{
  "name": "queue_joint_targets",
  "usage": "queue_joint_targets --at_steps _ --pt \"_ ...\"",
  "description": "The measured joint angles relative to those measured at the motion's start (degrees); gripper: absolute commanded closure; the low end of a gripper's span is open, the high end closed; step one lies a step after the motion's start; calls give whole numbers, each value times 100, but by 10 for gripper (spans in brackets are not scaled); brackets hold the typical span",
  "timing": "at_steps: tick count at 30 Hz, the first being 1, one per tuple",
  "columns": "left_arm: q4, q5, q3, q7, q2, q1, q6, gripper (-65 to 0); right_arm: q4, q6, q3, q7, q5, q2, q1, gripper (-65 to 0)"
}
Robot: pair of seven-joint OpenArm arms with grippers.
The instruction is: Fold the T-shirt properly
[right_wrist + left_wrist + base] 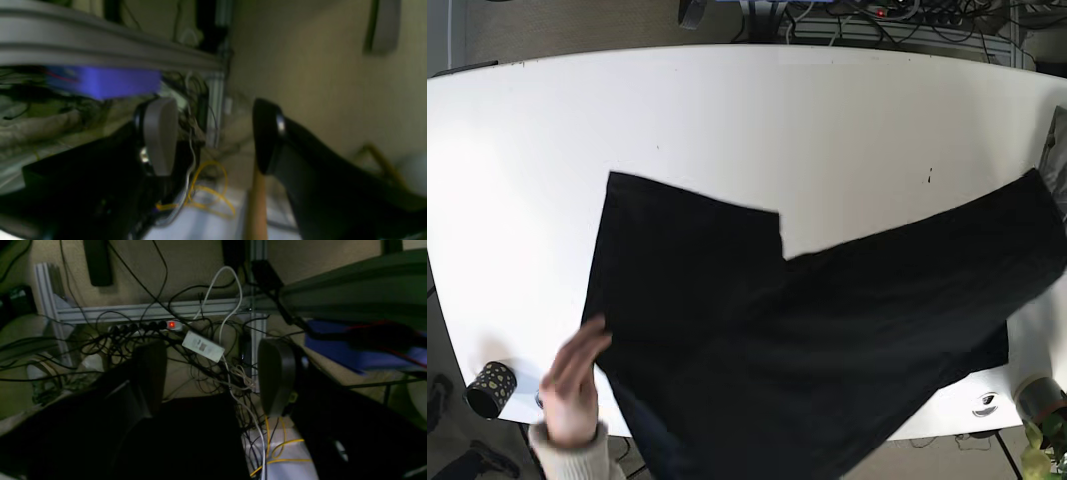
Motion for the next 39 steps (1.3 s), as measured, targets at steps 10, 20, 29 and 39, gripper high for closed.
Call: queue_joint_targets --at_steps 10,20,29,39 --pt "-1989 7 -13 22 -236 -1268 26 -394 -1333 -17 -81 39 -975 -286 1091 -341" --pt "-2924 0 2 -39 -212 -1845 -13 -393 -2092 -37 -74 50 -1379 -297 1690 -341" --pt "-3340 0 28 -13 -184 -2122 -15 -392 -2761 -39 -48 37 -1390 -284 2031 -341" --pt "-1926 0 24 -221 -192 -1080 -31 -392 -1504 -20 -39 7 -1397 -291 1005 -341"
